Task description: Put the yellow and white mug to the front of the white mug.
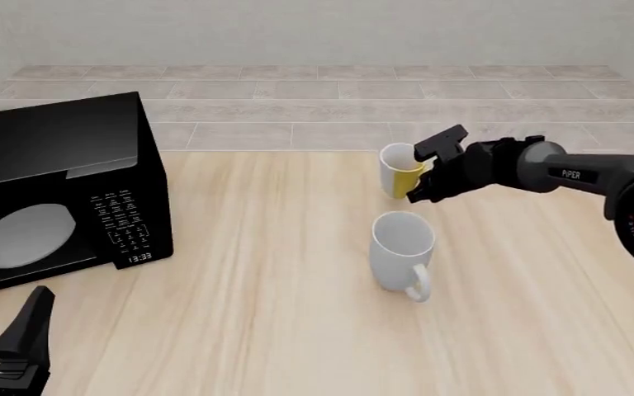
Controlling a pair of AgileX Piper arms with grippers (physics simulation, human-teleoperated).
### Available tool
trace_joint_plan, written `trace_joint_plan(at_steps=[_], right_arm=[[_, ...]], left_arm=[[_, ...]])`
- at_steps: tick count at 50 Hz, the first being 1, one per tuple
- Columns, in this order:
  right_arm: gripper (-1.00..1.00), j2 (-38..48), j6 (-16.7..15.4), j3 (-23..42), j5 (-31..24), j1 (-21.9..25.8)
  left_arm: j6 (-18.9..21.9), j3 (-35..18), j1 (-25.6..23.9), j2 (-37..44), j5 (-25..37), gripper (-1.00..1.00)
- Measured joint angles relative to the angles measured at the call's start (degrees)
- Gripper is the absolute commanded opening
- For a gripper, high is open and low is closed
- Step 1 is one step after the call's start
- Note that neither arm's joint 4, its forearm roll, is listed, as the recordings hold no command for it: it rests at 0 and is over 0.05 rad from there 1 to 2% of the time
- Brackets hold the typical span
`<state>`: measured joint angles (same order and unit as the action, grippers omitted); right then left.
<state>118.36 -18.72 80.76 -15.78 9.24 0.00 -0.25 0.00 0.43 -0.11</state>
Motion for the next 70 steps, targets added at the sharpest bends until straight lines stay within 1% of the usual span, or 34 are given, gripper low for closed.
trace_joint_plan(at_steps=[13,31,32,54,70], right_arm=[[-1.0,1.7,0.2,-0.2,0.2,-0.4],[-1.0,1.9,0.6,-0.2,0.2,-0.7],[1.0,1.9,0.6,-0.2,0.2,-0.7],[1.0,2.2,1.0,-0.4,0.0,-1.1],[1.0,-0.2,1.1,-1.2,-0.4,-1.2]], left_arm=[[0.0,0.0,0.0,0.0,0.0,1.0],[0.0,0.0,0.0,0.0,0.0,1.0],[0.0,0.0,0.0,0.0,0.0,1.0],[0.0,0.0,0.0,0.0,0.0,1.0],[0.0,0.0,0.0,0.0,0.0,1.0]])
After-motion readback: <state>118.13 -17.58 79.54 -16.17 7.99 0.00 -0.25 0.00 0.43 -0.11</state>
